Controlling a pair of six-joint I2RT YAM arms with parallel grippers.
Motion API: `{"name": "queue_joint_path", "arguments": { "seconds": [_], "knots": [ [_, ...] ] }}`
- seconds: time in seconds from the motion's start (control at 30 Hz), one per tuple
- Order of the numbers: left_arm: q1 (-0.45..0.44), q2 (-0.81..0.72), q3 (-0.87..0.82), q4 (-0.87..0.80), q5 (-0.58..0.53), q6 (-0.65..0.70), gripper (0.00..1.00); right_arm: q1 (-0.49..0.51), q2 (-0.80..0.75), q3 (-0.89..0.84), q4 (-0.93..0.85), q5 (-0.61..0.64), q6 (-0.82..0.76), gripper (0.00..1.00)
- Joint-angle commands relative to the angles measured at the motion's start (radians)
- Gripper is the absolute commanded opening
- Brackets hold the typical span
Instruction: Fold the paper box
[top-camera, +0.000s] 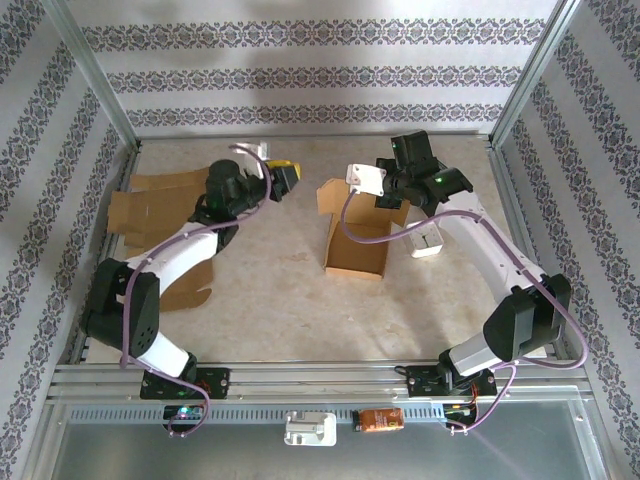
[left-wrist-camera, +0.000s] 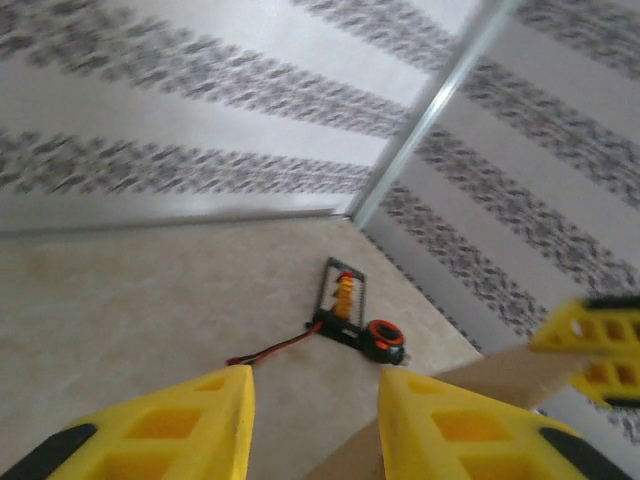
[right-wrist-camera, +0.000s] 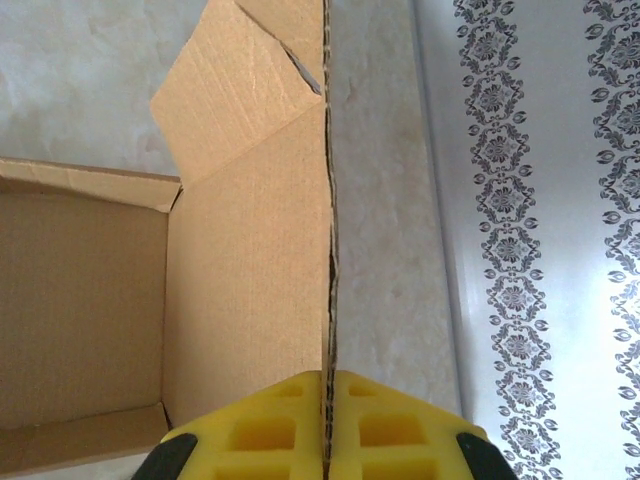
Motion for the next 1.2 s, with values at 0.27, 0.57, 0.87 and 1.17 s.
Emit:
{"name": "queue_joint_path", "arguments": {
  "seconds": [0.27,0.57,0.87,1.17],
  "knots": [
    [0.005,0.259,0.365,-0.782,0.243,-0.153,0.25,0.066,0.003,-0.108,0.197,0.119,-0.040,0.01],
    [-0.003,0.293,0.306,-0.695,0.318,-0.241,0.17,0.115,-0.103,-0.275,0.186,0.091,0.005,0.01],
    [-0.001,0.314,0.310,-0.702,0.192,-0.182,0.16,0.115,-0.104,-0.280,0.190,0.082,0.015,0.01],
    [-0.002,0.420,0.416,-0.693,0.169,-0.136,0.20,0.077,-0.074,-0.192,0.124,-0.022,0.001,0.01]
  ]
}}
